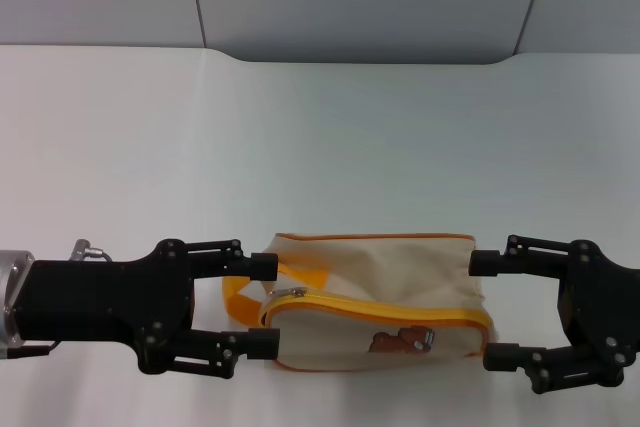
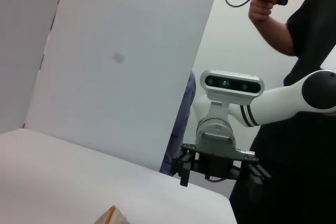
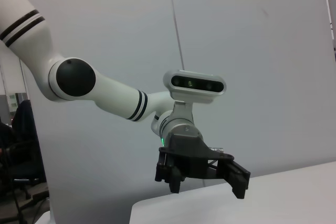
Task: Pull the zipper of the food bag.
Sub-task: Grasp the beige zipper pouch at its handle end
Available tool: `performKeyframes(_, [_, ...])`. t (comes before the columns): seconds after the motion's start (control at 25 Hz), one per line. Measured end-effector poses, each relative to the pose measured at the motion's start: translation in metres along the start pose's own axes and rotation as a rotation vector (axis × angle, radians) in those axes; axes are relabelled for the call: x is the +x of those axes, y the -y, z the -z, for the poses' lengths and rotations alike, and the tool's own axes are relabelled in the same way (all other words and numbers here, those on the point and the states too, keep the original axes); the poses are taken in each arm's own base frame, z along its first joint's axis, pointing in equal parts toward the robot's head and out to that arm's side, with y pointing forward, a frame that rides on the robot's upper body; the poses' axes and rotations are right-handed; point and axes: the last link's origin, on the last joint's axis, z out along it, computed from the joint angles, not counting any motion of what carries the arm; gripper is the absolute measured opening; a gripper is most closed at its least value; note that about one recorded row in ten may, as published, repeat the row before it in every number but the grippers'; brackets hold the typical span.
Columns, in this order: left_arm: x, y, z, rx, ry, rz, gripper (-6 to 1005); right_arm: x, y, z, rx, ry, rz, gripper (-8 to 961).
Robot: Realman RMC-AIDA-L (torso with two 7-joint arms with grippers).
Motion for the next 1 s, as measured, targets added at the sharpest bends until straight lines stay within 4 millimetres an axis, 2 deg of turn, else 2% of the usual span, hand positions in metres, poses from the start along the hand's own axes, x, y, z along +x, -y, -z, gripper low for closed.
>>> performKeyframes(0.48, [-0.004,0.006,0.004,0.061,0.013,0.003,814,0.0,0.0,-0.001,-0.003,-0.001,0.015,834])
performKeyframes(0.56, [-0.021,0.013,0.01,0.17,0.05,0.013,814,0.001,0.001,-0.001,0.003,-0.004,0.015,832])
performKeyframes(0.68, [-0.031,0.014,0.009,0.199,0.082,0.019,814,0.001,0.002,-0.001,0.008,-0.006,0.016,830])
performKeyframes(0.8, [-0.044,0.016,0.002,0.218,0.142,0.035,813,0.001,0.002,-0.001,0.008,-0.006,0.015,827])
performKeyframes(1.0, [-0.054,0.025,-0.014,0.239,0.215,0.045,813,0.0,0.003,-0.002,0.005,-0.007,0.016,824])
